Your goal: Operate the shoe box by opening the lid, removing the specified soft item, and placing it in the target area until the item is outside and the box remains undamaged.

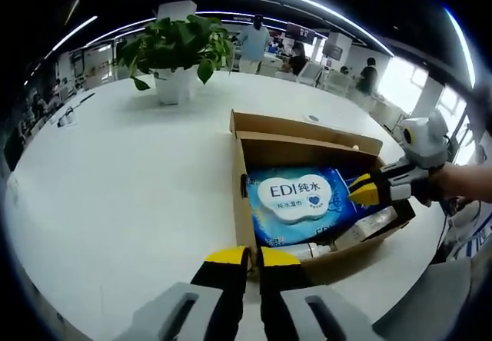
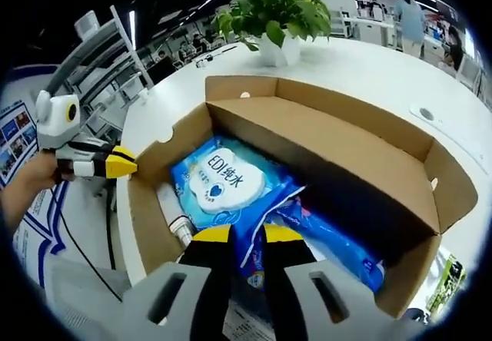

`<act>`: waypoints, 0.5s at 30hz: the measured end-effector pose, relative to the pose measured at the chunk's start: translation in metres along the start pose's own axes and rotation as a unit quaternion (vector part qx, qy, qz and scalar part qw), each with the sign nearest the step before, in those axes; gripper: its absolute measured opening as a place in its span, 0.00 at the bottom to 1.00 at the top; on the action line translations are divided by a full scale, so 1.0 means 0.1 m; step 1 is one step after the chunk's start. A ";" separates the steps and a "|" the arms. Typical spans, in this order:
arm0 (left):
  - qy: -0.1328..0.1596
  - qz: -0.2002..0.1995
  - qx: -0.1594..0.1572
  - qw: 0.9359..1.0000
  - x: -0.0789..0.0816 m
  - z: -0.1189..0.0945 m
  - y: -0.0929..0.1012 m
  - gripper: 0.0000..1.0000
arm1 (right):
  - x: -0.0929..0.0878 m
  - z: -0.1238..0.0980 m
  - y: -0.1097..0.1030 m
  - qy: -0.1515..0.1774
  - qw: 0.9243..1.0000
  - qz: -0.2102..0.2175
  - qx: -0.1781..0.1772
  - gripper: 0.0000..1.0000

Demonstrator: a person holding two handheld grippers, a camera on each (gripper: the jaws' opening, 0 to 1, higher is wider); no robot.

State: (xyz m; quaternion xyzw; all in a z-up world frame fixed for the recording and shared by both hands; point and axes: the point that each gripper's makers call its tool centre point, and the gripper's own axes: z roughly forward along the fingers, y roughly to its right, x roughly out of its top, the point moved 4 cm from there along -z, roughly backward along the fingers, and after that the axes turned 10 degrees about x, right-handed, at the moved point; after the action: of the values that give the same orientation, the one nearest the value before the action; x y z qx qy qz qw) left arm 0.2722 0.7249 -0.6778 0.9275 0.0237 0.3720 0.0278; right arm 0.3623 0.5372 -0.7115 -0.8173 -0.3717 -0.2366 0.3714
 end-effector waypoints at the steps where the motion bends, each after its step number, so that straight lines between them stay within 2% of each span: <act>1: 0.000 0.000 0.000 1.000 0.00 0.00 0.00 0.05 | 0.01 0.02 -0.01 0.000 1.000 0.001 0.000 0.13; 5: 0.001 -0.001 -0.001 1.000 0.00 0.00 0.00 0.05 | 0.03 0.07 -0.03 0.000 1.000 0.009 0.002 0.13; 11: 0.001 -0.005 -0.001 1.000 0.00 0.00 0.00 0.05 | -0.02 0.18 -0.04 -0.019 0.999 0.027 -0.006 0.18; 15: 0.002 -0.003 0.000 1.000 0.00 0.00 0.00 0.05 | -0.01 0.20 -0.03 -0.021 1.000 0.012 -0.018 0.10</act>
State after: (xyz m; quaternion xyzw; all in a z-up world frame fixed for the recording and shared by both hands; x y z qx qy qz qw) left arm 0.2717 0.7250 -0.6776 0.9268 0.0266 0.3734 0.0291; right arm 0.3611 0.5539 -0.7231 -0.8330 -0.3651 -0.2217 0.3515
